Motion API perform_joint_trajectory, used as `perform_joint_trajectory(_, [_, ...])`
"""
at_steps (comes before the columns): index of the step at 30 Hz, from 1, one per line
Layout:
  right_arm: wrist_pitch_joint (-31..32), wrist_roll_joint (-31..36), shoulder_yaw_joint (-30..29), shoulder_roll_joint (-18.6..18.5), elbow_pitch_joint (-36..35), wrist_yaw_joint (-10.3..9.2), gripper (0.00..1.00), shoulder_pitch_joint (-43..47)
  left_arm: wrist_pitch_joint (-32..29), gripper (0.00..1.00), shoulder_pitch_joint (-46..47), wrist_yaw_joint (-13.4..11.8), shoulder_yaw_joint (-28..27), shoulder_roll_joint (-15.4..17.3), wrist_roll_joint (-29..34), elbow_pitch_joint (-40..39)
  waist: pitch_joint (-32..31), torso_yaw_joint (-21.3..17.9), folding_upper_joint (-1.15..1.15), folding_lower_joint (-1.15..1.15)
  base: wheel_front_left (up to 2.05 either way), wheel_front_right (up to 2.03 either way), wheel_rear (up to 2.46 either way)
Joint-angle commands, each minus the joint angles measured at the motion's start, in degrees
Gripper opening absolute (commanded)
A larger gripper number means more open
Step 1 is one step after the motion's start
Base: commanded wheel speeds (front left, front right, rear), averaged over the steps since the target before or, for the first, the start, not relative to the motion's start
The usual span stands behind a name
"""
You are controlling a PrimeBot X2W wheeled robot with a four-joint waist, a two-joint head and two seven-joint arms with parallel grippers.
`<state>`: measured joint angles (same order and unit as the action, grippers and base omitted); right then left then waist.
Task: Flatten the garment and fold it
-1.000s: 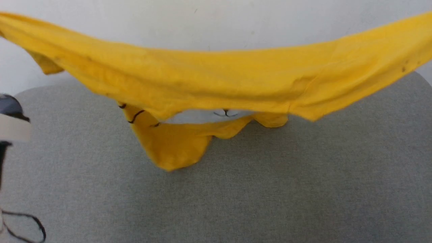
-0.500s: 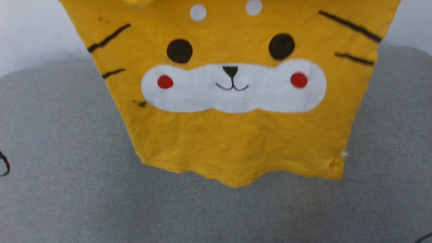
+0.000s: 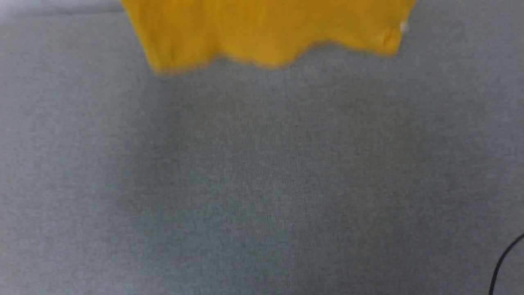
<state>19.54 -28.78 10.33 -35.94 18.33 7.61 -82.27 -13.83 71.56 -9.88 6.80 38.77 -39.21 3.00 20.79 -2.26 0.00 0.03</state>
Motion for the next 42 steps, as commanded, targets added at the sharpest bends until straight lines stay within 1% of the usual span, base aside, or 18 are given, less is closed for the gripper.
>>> perform_joint_trajectory(1, [-0.7, 0.4, 0.2, 0.3, 0.8, -0.12, 0.0, -1.3, 0.5, 0.0, 1.5, 0.5, 0.0, -0.1, 0.4, 0.6, 5.4, -0.1, 0.0, -0.03, 0.0, 0.0, 0.0])
perform_joint_trajectory(7, [-6.6, 3.2, 2.3, 2.6, 10.0, -0.12, 0.0, -10.5, 4.9, 0.0, 11.3, 1.3, 1.5, -3.1, 2.1, 8.4, 10.2, 0.3, 0.0, -0.03, 0.0, 0.0, 0.0])
perform_joint_trajectory(11, [-10.3, 4.8, 2.9, 4.7, 15.5, -0.12, 0.0, -14.7, 8.3, 0.0, 15.7, 1.5, 2.4, -4.9, 3.5, 12.7, 12.4, 0.5, 0.0, -0.03, 0.0, 0.0, 0.0])
perform_joint_trajectory(15, [-13.0, 4.8, 4.6, 6.5, 19.1, -0.12, 0.0, -16.0, 10.8, 0.0, 17.6, 2.3, 3.6, -6.3, 4.3, 16.4, 13.5, 0.9, 0.0, -0.03, 0.0, 0.0, 0.0])
perform_joint_trajectory(19, [-14.8, 3.3, 6.8, 7.3, 20.9, -0.12, 0.0, -14.2, 12.2, 0.0, 15.9, 3.5, 4.8, -7.0, 4.5, 19.2, 13.1, 1.3, 0.0, -0.03, 0.0, 0.0, 0.0])
perform_joint_trajectory(25, [-17.0, -0.5, 8.8, 7.3, 22.3, -0.12, 0.0, -5.9, 14.3, 0.0, 6.0, 5.3, 6.7, -7.0, 4.3, 21.2, 9.1, 2.0, 0.0, -0.03, 0.0, 0.0, 0.0])
perform_joint_trajectory(30, [-18.2, -4.2, 10.9, 6.9, 21.1, -0.12, 0.0, 6.4, 15.4, 0.0, -7.6, 6.1, 8.1, -6.4, 3.5, 21.0, 3.2, 2.3, 0.0, -0.03, 0.0, 0.0, 0.0])
perform_joint_trajectory(32, [-18.3, -5.6, 11.9, 6.5, 20.1, -0.12, 0.0, 12.2, 15.8, 0.0, -14.1, 5.7, 8.8, -5.8, 3.6, 20.1, 0.4, 2.5, 0.0, -0.03, 0.0, 0.0, 0.0])
perform_joint_trajectory(38, [-15.5, -9.5, 13.5, 3.8, 14.7, -0.12, 0.0, 29.0, 13.3, 0.0, -32.2, 4.9, 10.6, -2.9, 2.5, 15.5, -6.9, 2.8, 0.0, -0.03, 0.0, 0.0, 0.0])
perform_joint_trajectory(42, [-11.8, -10.3, 13.8, 1.1, 10.3, -0.12, 0.0, 38.4, 9.9, 0.0, -41.7, 4.9, 12.3, 1.1, 2.8, 12.2, -10.9, 2.5, 0.0, -0.03, 0.0, 0.0, 0.0])
